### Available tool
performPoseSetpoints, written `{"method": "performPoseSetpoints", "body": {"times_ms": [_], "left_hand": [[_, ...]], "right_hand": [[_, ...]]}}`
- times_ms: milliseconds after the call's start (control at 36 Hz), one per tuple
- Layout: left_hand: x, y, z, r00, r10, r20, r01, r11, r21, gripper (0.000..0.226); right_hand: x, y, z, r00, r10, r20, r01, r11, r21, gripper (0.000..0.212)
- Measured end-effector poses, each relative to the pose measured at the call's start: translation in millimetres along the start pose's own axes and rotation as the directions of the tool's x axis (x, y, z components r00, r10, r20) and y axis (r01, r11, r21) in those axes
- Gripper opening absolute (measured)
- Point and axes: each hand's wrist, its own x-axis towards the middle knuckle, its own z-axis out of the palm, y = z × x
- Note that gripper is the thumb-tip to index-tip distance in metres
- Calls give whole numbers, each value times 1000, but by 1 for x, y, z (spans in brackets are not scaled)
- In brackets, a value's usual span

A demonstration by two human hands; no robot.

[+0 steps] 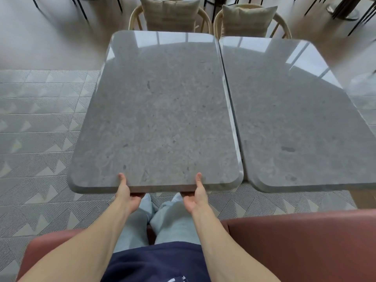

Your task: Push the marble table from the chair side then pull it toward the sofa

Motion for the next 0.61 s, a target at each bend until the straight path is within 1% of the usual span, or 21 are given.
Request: {"method": "performPoseSetpoints", "body": {"times_ms": [278, 611], "left_hand": [[6, -3, -5, 1000, -3, 29, 2, 1000, 25, 74], [0, -9, -3, 1000, 18, 11, -19, 999, 32, 73]], "right_hand": [[1, -5, -9, 999, 34, 21, -34, 999, -2, 66], [1, -7, -15, 999, 15, 38, -15, 1000, -6, 65]]}}
